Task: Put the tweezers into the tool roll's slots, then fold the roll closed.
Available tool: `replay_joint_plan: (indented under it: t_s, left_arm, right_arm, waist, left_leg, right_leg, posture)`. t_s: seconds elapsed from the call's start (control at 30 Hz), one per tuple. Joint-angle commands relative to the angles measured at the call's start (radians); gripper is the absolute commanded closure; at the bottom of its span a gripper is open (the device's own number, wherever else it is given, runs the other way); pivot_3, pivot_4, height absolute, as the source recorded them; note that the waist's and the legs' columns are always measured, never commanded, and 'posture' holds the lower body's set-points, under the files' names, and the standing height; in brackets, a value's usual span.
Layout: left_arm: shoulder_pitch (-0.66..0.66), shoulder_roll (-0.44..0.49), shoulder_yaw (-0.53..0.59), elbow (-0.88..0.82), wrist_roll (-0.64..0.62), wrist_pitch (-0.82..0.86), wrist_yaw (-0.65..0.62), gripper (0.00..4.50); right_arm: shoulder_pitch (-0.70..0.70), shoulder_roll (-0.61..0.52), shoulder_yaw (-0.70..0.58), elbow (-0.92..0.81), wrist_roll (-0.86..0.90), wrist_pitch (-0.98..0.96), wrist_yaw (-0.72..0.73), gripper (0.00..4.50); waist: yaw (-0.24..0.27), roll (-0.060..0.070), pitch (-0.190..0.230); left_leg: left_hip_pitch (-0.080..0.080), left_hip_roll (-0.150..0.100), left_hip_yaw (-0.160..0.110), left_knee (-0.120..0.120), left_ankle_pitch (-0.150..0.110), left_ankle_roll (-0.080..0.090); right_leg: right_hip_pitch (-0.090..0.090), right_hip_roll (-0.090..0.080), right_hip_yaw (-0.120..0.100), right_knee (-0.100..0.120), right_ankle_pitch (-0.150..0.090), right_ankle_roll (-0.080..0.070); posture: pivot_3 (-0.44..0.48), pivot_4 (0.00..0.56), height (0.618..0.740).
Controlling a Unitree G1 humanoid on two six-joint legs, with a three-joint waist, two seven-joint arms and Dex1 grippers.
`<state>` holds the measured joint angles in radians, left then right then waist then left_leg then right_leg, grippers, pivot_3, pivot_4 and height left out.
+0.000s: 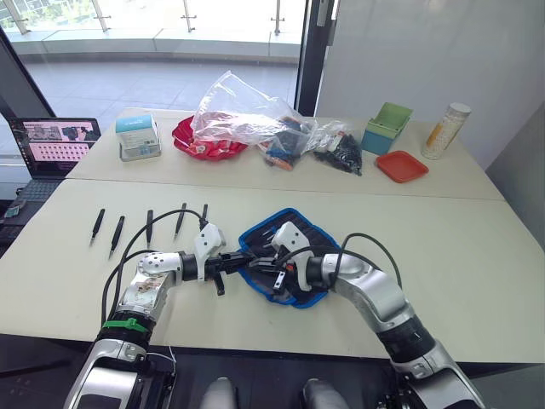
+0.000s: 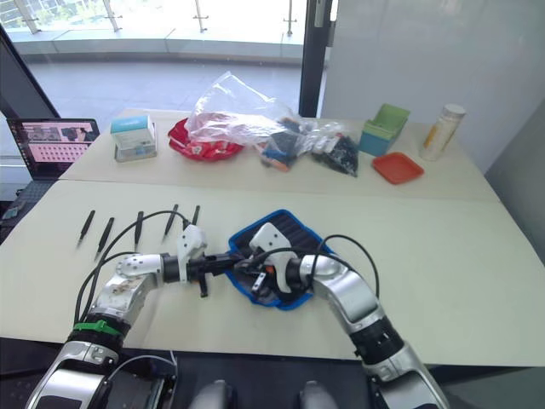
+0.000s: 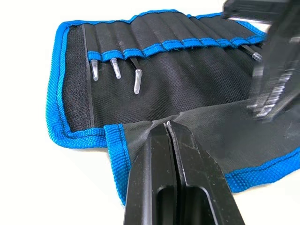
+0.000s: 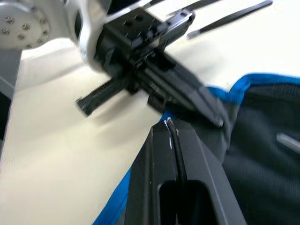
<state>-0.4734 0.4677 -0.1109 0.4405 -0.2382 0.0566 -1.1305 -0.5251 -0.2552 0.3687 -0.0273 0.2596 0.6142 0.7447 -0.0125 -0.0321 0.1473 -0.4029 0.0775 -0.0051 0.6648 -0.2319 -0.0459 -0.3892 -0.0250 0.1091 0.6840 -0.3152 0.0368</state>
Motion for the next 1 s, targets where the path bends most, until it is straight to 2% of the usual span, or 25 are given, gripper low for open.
replay_joint_plan:
  t_s: [0.03, 0.2, 0.43, 0.63, 0.83, 1.0]
  left_arm:
    - [0.040, -0.006, -0.023, 0.011, 0.015, 0.039, -0.011, 4.47]
    - [0.052, -0.008, -0.025, -0.008, 0.022, 0.042, -0.006, 4.47]
    - [0.064, -0.003, -0.022, -0.029, 0.022, 0.049, -0.005, 4.47]
    - [0.066, 0.000, -0.022, -0.036, 0.024, 0.055, -0.004, 4.47]
    - [0.060, -0.005, -0.017, -0.039, 0.011, 0.066, -0.010, 4.47]
    - [0.057, 0.000, 0.036, -0.103, -0.059, 0.125, -0.024, 4.47]
  right_arm:
    - [-0.015, 0.020, -0.001, 0.106, -0.036, -0.091, 0.006, 4.50]
    - [0.040, -0.019, 0.015, 0.183, -0.037, -0.134, 0.108, 4.50]
    - [0.181, -0.132, 0.059, 0.041, -0.001, -0.085, 0.255, 4.50]
    - [0.235, -0.225, 0.136, -0.024, -0.061, -0.043, 0.280, 4.50]
    - [0.216, -0.196, 0.105, -0.020, -0.044, -0.062, 0.242, 4.50]
    - [0.207, -0.144, 0.007, -0.108, 0.021, -0.087, 0.201, 4.50]
  waist:
    - [-0.001, 0.000, 0.000]
    - [-0.001, 0.002, -0.001]
    - [-0.001, 0.011, -0.009]
    - [-0.001, 0.011, -0.011]
    - [-0.001, 0.010, -0.012]
    - [-0.002, 0.010, -0.011]
  left_leg:
    - [0.000, 0.000, 0.000, 0.000, 0.000, 0.000]
    - [0.000, 0.000, 0.000, 0.000, 0.000, 0.000]
    - [0.001, 0.000, 0.000, -0.001, -0.001, 0.002]
    - [0.002, -0.001, 0.000, -0.002, -0.001, 0.002]
    - [0.003, -0.001, 0.000, -0.002, -0.001, 0.002]
    - [0.002, 0.000, 0.000, -0.003, -0.001, 0.002]
  right_leg:
    - [0.000, 0.000, 0.000, 0.000, 0.000, 0.000]
    - [0.000, 0.000, 0.000, 0.000, 0.000, 0.000]
    - [0.001, 0.000, 0.000, -0.003, 0.000, 0.001]
    - [0.003, 0.000, 0.001, -0.004, -0.001, 0.001]
    - [0.003, 0.000, 0.001, -0.005, -0.001, 0.001]
    - [0.003, 0.001, 0.001, -0.005, -0.001, 0.001]
  posture:
    - [0.000, 0.150, 0.717]
    - [0.000, 0.150, 0.717]
    - [0.000, 0.150, 0.717]
    - [0.000, 0.150, 0.717]
    - [0.000, 0.150, 0.717]
    - [0.000, 0.150, 0.717]
